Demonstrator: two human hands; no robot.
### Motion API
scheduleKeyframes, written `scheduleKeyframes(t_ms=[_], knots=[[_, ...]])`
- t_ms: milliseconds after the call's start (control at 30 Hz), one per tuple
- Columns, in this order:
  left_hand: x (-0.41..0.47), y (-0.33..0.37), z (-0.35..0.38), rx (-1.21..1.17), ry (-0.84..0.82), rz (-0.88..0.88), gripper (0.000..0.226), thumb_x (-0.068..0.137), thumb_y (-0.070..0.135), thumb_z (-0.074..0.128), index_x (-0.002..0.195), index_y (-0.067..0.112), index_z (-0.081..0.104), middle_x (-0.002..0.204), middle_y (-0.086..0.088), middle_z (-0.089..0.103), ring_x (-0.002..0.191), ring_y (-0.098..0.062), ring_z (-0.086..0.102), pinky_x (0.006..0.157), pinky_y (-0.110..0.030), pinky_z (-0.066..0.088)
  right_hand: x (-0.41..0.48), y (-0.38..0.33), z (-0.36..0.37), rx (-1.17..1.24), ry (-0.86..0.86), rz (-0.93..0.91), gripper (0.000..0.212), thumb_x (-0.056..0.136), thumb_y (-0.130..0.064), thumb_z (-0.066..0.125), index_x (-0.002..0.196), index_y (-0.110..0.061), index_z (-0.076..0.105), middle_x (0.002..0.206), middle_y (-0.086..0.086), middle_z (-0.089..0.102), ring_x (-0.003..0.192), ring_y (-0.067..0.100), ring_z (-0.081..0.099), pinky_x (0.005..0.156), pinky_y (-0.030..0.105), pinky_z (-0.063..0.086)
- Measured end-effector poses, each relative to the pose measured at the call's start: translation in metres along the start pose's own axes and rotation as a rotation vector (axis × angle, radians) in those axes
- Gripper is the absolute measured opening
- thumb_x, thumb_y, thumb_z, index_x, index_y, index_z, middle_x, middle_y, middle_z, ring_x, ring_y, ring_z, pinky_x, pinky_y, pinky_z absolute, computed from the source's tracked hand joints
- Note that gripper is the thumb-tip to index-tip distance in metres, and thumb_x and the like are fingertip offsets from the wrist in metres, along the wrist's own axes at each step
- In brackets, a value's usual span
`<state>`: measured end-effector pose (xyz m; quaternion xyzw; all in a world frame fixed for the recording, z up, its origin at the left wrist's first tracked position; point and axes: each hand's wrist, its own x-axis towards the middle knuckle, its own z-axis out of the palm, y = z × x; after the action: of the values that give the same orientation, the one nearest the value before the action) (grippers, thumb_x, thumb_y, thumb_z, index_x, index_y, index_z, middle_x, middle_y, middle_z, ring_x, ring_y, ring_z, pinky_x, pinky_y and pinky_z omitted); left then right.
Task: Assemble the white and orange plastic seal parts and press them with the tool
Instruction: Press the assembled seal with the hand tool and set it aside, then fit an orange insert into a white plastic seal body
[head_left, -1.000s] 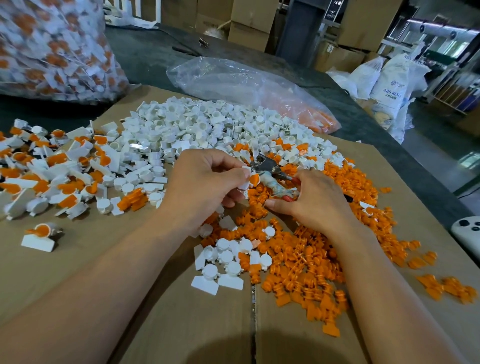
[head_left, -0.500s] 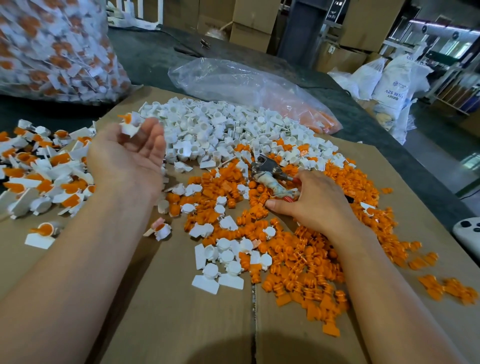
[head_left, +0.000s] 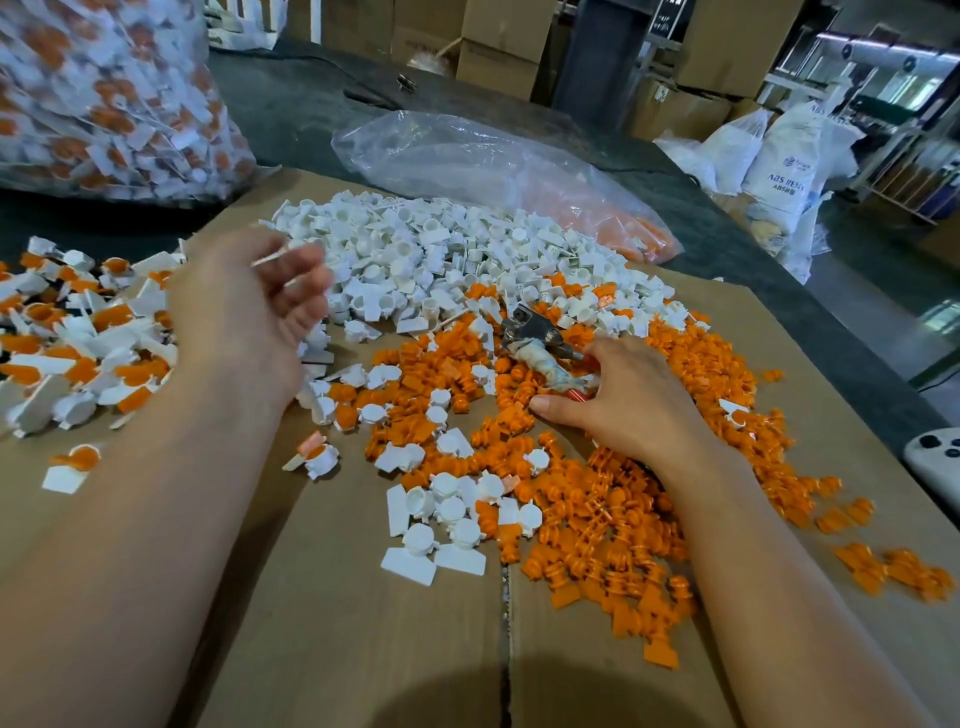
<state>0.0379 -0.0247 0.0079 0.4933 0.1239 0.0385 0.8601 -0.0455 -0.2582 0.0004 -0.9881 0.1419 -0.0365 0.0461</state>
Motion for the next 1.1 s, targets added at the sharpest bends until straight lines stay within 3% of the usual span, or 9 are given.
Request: scheduleKeyframes(t_ms=[100,167,233,300,500,633,900,1033,1100], knots=[[-0.009,-0.009,0.012,0.658,-0.101,0.333,0.011,0.085,0.01,0.06,0.08,0.018,0.066,0.07,0.005,0.066,0.061,-0.007,0.06,0.055,-0.022,0.048,0.0,0.001,0.0,0.009,-0.014,-0.001,0.09,0.069,-0.067,0.059,0.138,-0.014,0.036,0.144,0.008,0.032,0.132,0.025,0.028,0.104,0.038,0.029],[-0.011,-0.017,0.011,1.092,-0.108,0.498,0.016,0.085,0.008,0.059,0.089,0.019,0.069,0.083,0.004,0.064,0.075,-0.017,0.06,0.068,-0.03,0.05,0.0,0.001,0.001,0.009,-0.022,0.0,0.091,0.069,-0.068,0.059,0.138,-0.014,0.035,0.147,0.007,0.029,0.134,0.026,0.025,0.106,0.039,0.027],[-0.009,-0.02,0.01,1.306,-0.099,0.522,0.021,0.085,0.007,0.056,0.097,0.019,0.068,0.098,-0.004,0.066,0.083,-0.031,0.062,0.074,-0.041,0.054,0.0,0.001,0.001,0.012,-0.024,0.003,0.092,0.068,-0.068,0.059,0.138,-0.014,0.035,0.147,0.007,0.029,0.135,0.025,0.025,0.106,0.039,0.026],[-0.006,-0.021,0.011,1.408,-0.112,0.548,0.024,0.082,0.006,0.058,0.099,0.018,0.068,0.105,-0.01,0.066,0.092,-0.035,0.06,0.078,-0.042,0.052,0.0,0.001,0.001,0.017,-0.03,0.008,0.092,0.067,-0.068,0.06,0.138,-0.014,0.035,0.146,0.008,0.03,0.135,0.026,0.025,0.106,0.04,0.027],[-0.004,-0.024,0.011,1.578,-0.147,0.517,0.033,0.075,0.012,0.069,0.107,0.018,0.066,0.11,-0.012,0.063,0.106,-0.034,0.053,0.082,-0.042,0.044,0.0,0.001,0.0,0.037,-0.044,0.02,0.095,0.065,-0.068,0.062,0.138,-0.014,0.034,0.146,0.008,0.029,0.133,0.026,0.026,0.105,0.04,0.028],[-0.003,-0.025,0.011,1.62,-0.155,0.529,0.019,0.079,0.014,0.066,0.097,0.016,0.07,0.105,-0.013,0.065,0.101,-0.035,0.055,0.077,-0.039,0.044,0.0,0.001,-0.001,0.03,-0.059,0.035,0.097,0.064,-0.069,0.062,0.139,-0.015,0.033,0.146,0.007,0.028,0.132,0.026,0.024,0.104,0.039,0.028],[-0.003,-0.026,0.01,1.598,-0.204,0.554,0.011,0.083,0.01,0.06,0.084,0.021,0.061,0.1,-0.012,0.065,0.097,-0.035,0.056,0.074,-0.04,0.045,0.001,0.001,0.0,0.031,-0.059,0.036,0.097,0.064,-0.07,0.06,0.139,-0.016,0.033,0.147,0.006,0.027,0.133,0.026,0.022,0.105,0.039,0.027],[0.0,-0.028,0.01,1.444,-0.161,0.596,0.024,0.089,0.012,0.057,0.112,0.014,0.06,0.108,-0.012,0.065,0.103,-0.033,0.056,0.085,-0.043,0.047,-0.001,-0.001,-0.006,0.124,0.084,0.033,0.08,0.069,-0.067,0.058,0.133,-0.021,0.042,0.135,0.002,0.036,0.127,0.02,0.026,0.095,0.032,0.03],[-0.001,-0.025,0.01,1.211,-0.163,0.602,0.029,0.091,0.016,0.056,0.12,0.016,0.06,0.11,-0.007,0.065,0.101,-0.022,0.057,0.088,-0.036,0.046,-0.005,-0.004,-0.013,0.296,0.256,-0.033,0.056,0.074,-0.057,0.061,0.12,-0.025,0.055,0.116,-0.004,0.048,0.113,0.01,0.042,0.085,0.022,0.032]])
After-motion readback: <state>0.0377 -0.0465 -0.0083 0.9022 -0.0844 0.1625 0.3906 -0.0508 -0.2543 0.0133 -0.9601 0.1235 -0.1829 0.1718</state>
